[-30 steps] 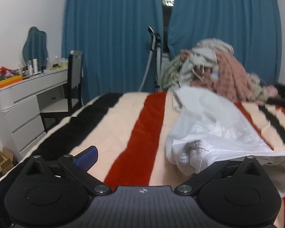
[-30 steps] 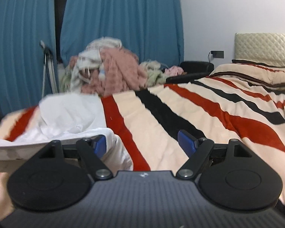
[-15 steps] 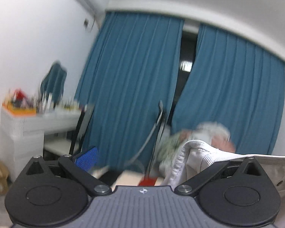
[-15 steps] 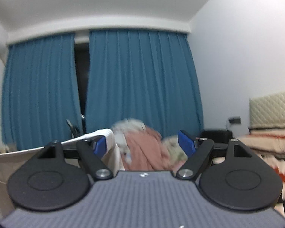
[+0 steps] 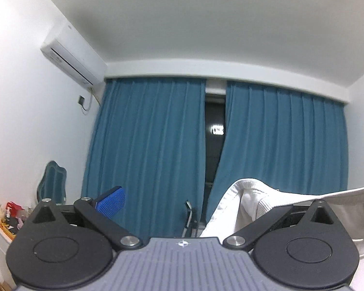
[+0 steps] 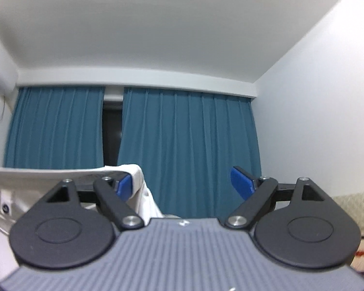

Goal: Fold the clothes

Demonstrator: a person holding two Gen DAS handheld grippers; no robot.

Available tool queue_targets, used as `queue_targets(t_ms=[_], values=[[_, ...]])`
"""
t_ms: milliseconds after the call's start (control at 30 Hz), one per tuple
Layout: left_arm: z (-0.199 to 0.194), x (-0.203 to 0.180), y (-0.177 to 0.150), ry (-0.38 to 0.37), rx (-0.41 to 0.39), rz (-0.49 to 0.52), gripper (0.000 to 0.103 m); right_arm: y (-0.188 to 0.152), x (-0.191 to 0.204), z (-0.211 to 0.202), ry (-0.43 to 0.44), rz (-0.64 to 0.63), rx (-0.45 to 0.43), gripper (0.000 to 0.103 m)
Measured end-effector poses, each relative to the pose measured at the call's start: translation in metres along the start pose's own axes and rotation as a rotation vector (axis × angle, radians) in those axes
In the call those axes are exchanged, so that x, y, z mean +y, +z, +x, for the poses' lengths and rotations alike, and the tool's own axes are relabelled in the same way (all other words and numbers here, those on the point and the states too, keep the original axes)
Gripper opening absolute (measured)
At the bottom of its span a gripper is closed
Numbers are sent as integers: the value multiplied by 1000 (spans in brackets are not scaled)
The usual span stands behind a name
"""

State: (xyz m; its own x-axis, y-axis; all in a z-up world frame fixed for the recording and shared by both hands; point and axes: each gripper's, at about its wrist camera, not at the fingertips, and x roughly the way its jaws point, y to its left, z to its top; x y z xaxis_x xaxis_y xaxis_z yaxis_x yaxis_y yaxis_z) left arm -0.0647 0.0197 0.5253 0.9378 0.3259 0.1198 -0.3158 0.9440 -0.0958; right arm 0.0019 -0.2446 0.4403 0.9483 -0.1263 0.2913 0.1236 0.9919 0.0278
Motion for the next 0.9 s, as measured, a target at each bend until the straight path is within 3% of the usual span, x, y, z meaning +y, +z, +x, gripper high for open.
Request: queue_targets(t_ms=[100, 233, 333, 500, 667, 733, 900], values=[[52, -24, -26, -5, 56, 10, 103, -23, 3, 38, 2, -46, 59, 84], [144, -53, -94, -7, 157, 28, 103, -86, 6, 101, -7, -68, 172, 84], [217, -74, -155, -3, 246, 47, 103, -151, 14, 152, -18, -52, 249, 84], [355, -109, -268, 11, 369, 84, 103, -290, 39, 251, -45, -68, 381, 84], [498, -134, -419, -8, 516, 114, 103, -433, 71, 358, -81, -84, 499, 83], [557, -122, -488, -22, 582, 139, 103, -495, 82, 395, -94, -91, 559, 83], [630, -114, -665, -39, 796, 235, 103, -639, 92, 446, -65, -81, 779, 83]])
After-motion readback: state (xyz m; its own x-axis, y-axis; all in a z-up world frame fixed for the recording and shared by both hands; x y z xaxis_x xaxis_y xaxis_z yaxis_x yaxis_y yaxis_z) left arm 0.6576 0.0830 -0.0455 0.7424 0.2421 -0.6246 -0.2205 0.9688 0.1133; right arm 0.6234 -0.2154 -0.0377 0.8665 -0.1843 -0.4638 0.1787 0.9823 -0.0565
